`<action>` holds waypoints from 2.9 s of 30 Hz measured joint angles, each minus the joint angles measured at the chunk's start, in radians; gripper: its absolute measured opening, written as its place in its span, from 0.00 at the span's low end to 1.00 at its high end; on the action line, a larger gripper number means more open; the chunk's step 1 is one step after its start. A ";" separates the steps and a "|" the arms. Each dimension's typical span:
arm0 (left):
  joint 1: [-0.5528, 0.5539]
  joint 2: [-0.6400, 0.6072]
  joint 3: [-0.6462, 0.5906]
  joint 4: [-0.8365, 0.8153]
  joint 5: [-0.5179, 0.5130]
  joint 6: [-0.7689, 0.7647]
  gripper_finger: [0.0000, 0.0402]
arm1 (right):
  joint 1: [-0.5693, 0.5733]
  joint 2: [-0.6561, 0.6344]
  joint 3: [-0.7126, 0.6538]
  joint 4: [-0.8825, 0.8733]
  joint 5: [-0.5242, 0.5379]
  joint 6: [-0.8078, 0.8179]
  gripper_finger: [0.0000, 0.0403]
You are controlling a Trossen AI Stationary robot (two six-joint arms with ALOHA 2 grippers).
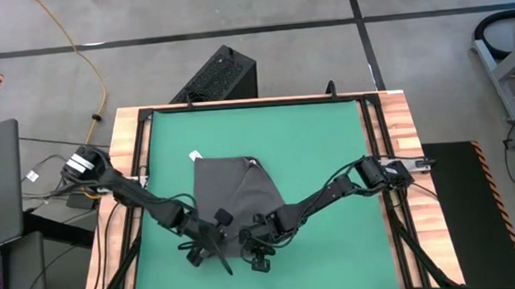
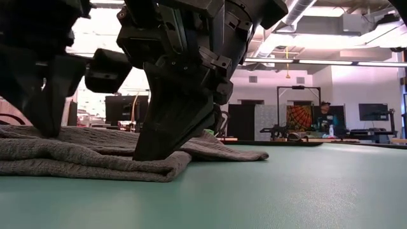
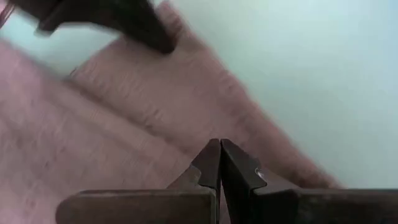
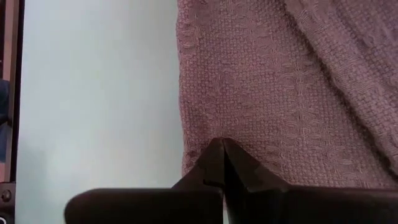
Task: Roll towel
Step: Fold the microfiber towel
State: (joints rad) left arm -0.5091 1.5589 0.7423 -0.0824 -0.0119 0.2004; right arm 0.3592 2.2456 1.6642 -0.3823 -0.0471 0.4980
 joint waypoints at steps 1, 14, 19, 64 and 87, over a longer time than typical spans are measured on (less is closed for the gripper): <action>-0.002 0.009 0.003 0.003 -0.003 0.009 0.00 | 0.000 0.000 0.000 0.001 0.000 0.000 0.03; 0.051 0.058 0.017 -0.127 -0.114 -0.109 0.00 | 0.013 0.000 0.000 -0.013 -0.001 0.000 0.03; 0.044 -0.039 0.014 -0.272 -0.134 -0.249 0.00 | 0.022 0.000 0.000 -0.028 0.005 0.000 0.03; 0.165 0.009 -0.136 0.187 -0.082 -0.180 0.00 | 0.027 0.000 0.000 -0.028 0.007 0.011 0.04; 0.282 -0.459 -0.234 -0.235 -0.185 -0.426 0.00 | 0.038 -0.002 -0.075 0.080 -0.005 0.099 0.03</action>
State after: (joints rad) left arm -0.2270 1.1002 0.5081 -0.3177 -0.1967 -0.2260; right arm 0.3974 2.2433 1.5895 -0.3022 -0.0518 0.5968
